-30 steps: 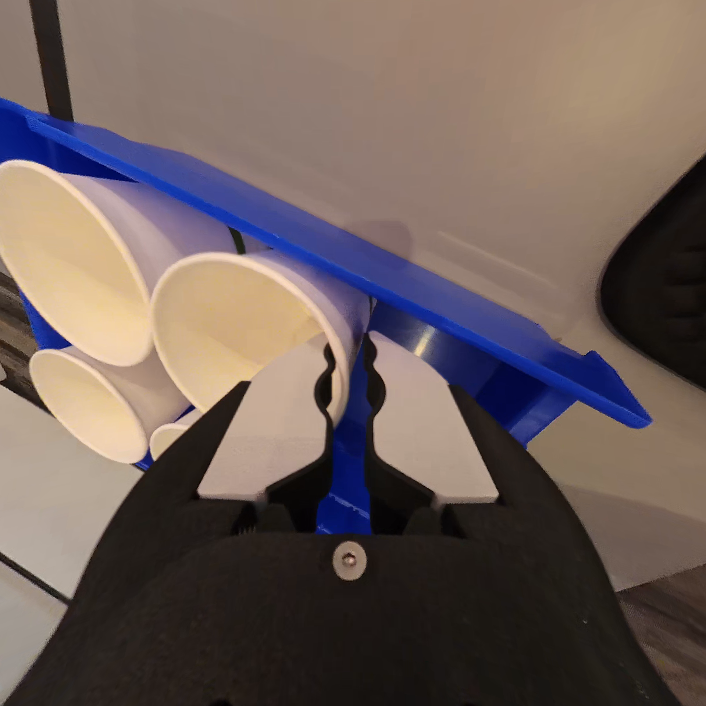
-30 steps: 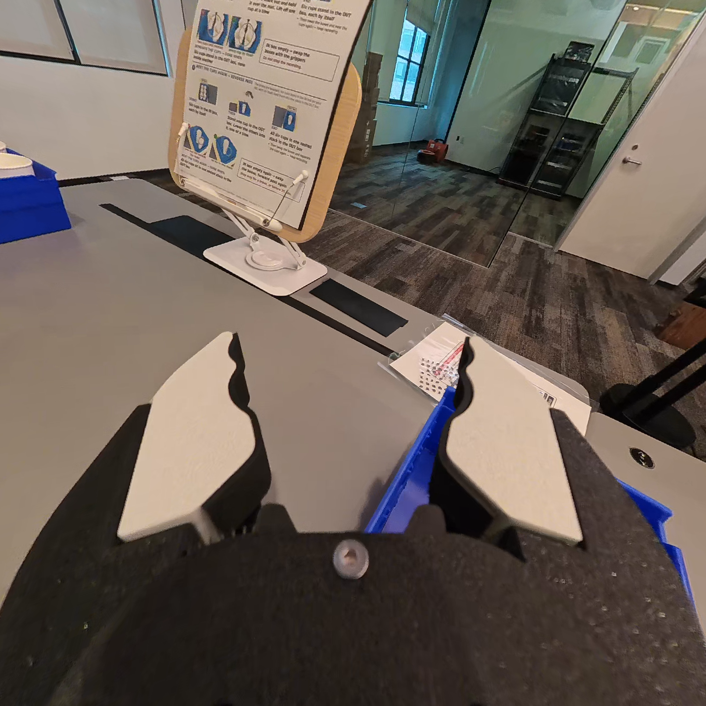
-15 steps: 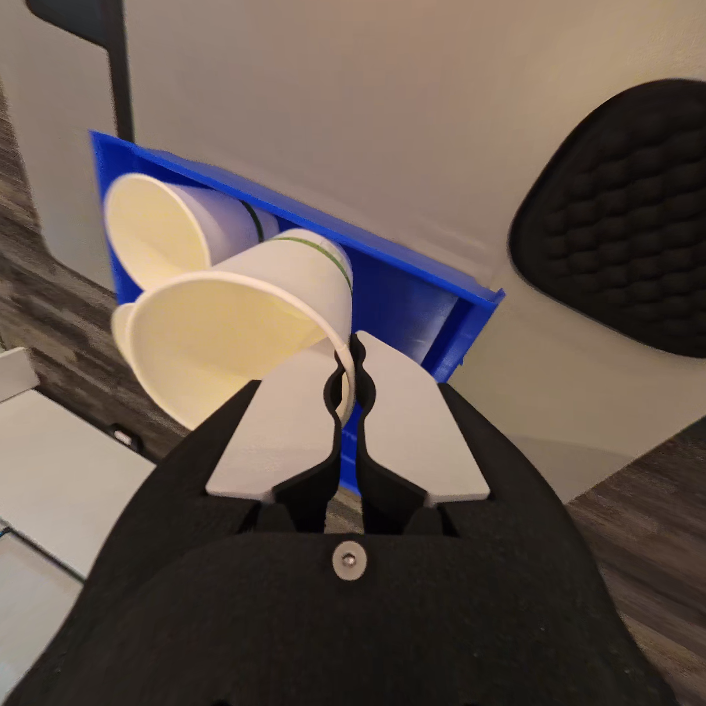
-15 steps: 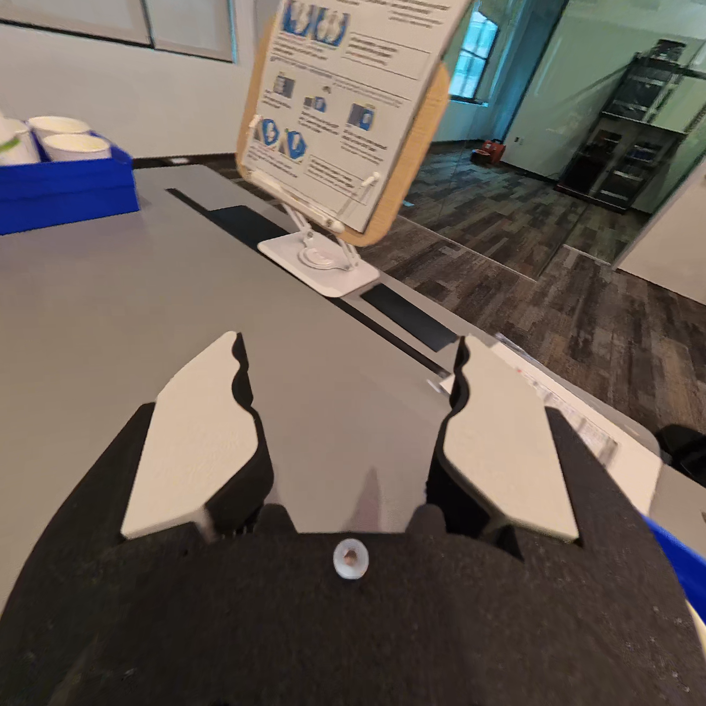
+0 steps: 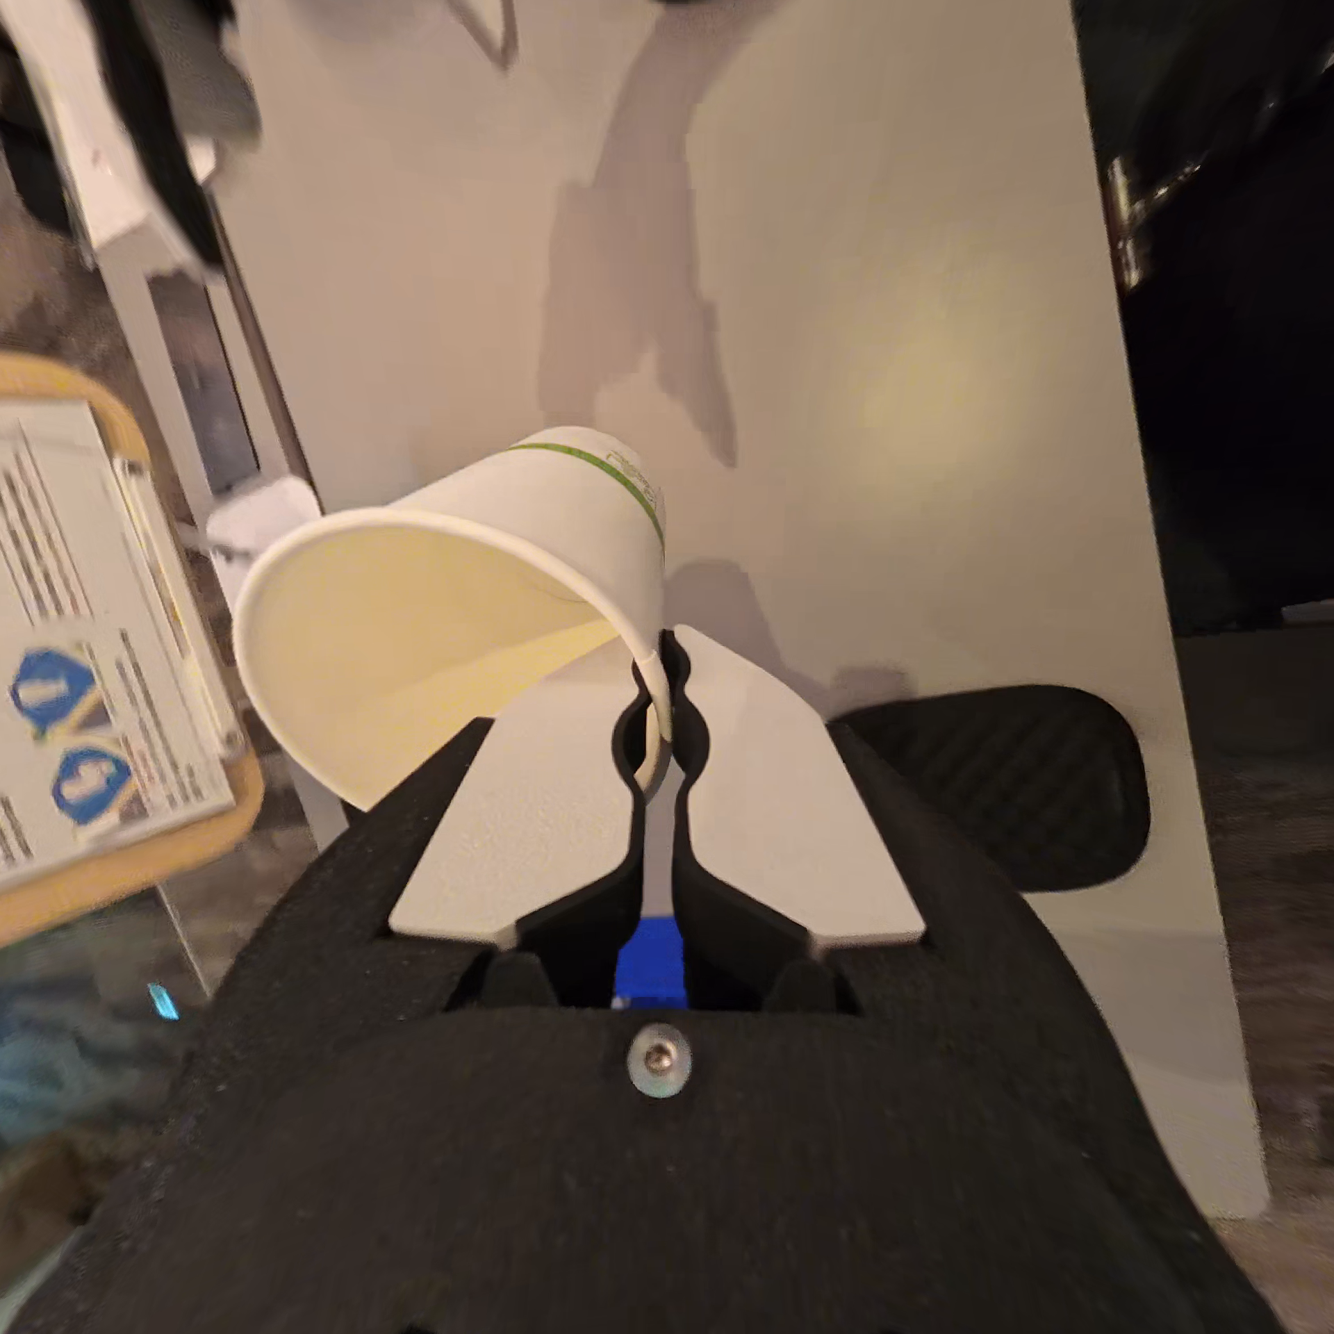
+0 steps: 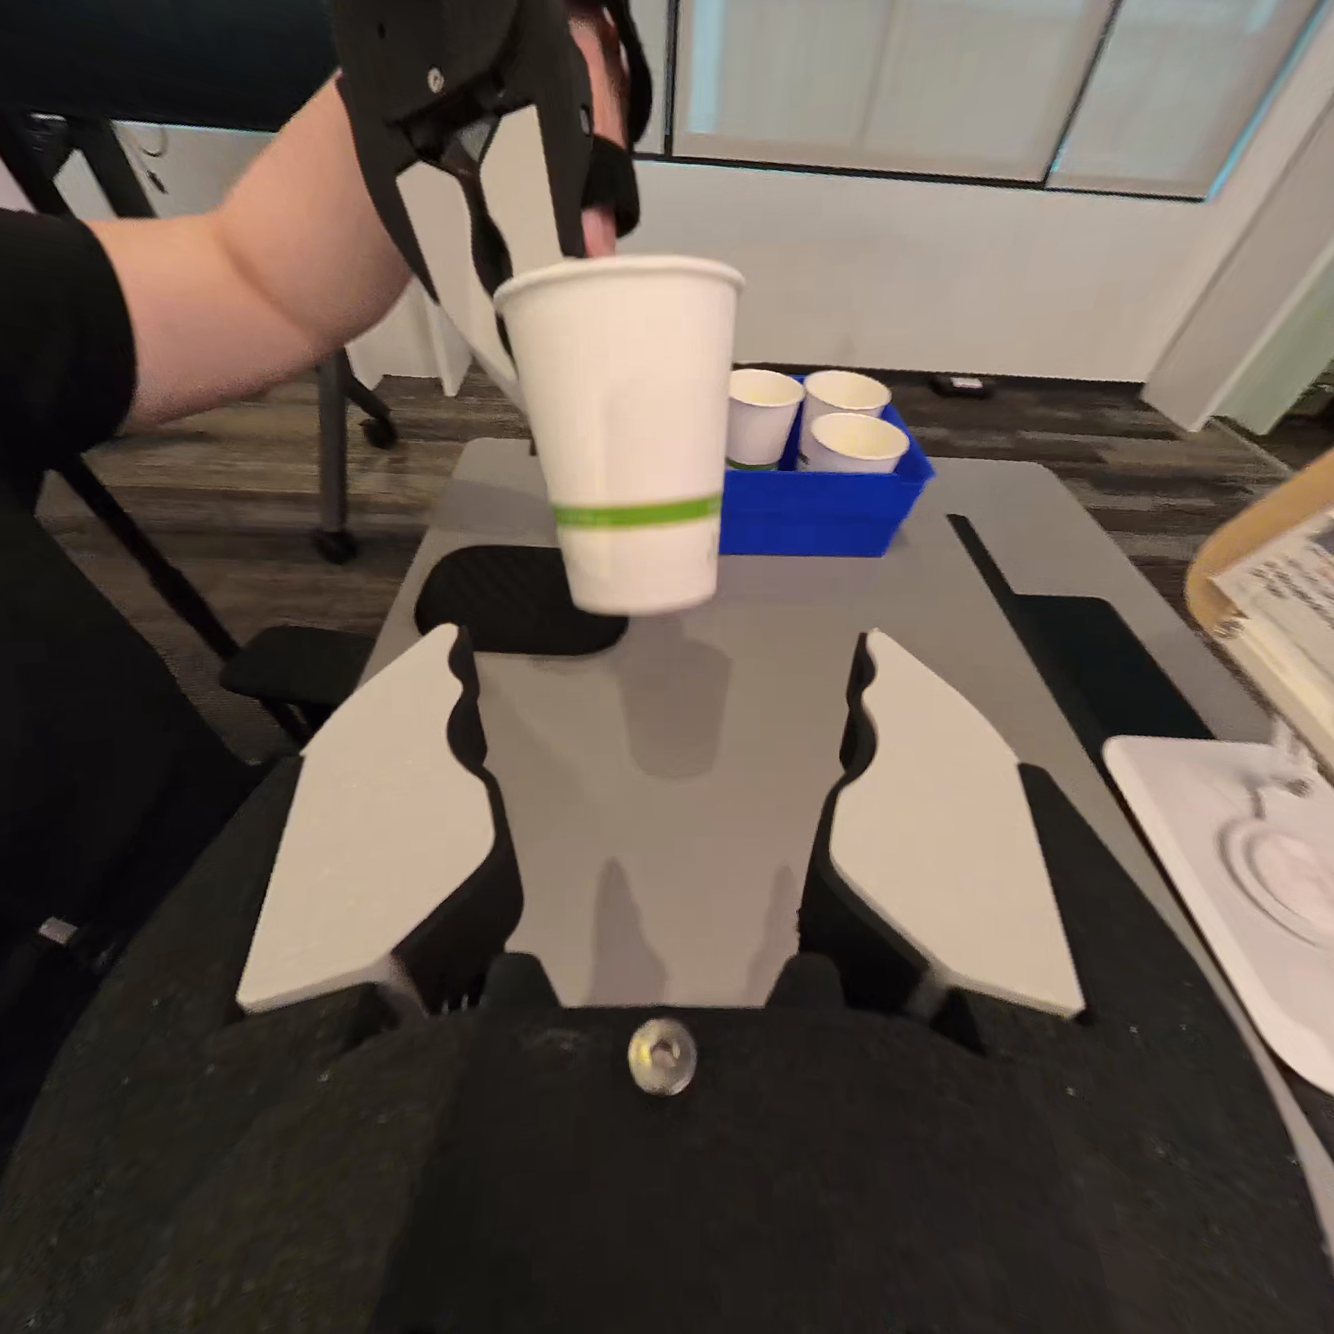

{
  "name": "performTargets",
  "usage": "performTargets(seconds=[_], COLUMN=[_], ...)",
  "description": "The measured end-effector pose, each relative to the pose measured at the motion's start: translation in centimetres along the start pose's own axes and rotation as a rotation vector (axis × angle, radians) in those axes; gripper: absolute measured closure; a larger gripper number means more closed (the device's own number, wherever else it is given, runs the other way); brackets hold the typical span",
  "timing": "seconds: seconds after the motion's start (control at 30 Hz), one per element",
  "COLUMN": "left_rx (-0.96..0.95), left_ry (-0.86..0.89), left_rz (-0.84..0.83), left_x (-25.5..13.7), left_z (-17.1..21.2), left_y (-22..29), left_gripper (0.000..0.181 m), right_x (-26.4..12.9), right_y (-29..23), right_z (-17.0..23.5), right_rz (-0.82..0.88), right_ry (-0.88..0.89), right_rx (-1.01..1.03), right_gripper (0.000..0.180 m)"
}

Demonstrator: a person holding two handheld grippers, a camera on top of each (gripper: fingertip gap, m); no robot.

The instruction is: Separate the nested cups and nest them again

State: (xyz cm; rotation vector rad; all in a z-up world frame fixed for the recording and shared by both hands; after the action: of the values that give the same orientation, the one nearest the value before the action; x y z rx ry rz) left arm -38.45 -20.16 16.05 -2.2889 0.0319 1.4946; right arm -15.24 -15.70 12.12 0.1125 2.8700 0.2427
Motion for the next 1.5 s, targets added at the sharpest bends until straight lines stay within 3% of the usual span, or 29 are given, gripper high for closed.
performTargets(seconds=[0.33,1.0,1.23,1.33,1.5], left_rx=[0.17,0.23,0.231,0.171,0.13], left_ry=[0.001,-0.014,-0.014,0.044,0.159], left_rz=[0.093,0.195,0.152,0.117,-0.022], left_x=[4.1,5.8,6.1,5.9,4.5], left_z=[-5.2,-6.5,-6.5,-6.9,-7.0], left_y=[0.2,1.7,1.7,1.3,0.3], left_gripper=[0.181,0.179,0.177,0.163,0.156], right_x=[4.2,6.1,6.0,5.6,4.8], right_y=[-1.6,-3.0,-2.8,-2.3,-1.7], right_z=[-0.2,2.2,2.5,2.7,3.7], right_rz=[-0.173,-0.419,-0.396,-0.369,-0.322], right_ry=[-0.045,-0.128,-0.11,-0.089,-0.088], right_rx=[0.056,0.157,0.125,0.138,0.149], right_gripper=[0.082,0.09,0.093,0.094,0.094])
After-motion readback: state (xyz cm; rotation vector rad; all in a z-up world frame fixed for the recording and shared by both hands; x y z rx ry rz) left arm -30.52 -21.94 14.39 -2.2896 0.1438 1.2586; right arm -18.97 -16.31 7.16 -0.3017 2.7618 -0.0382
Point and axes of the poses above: each gripper's, where its closed fingertips meet, x out along the fingers, z out of its underside, y = z × x across the jaws, the point moved 8 cm from there along -x, back along the fingers, and after that the axes turned 7 degrees about -x, right-handed, at the moved point
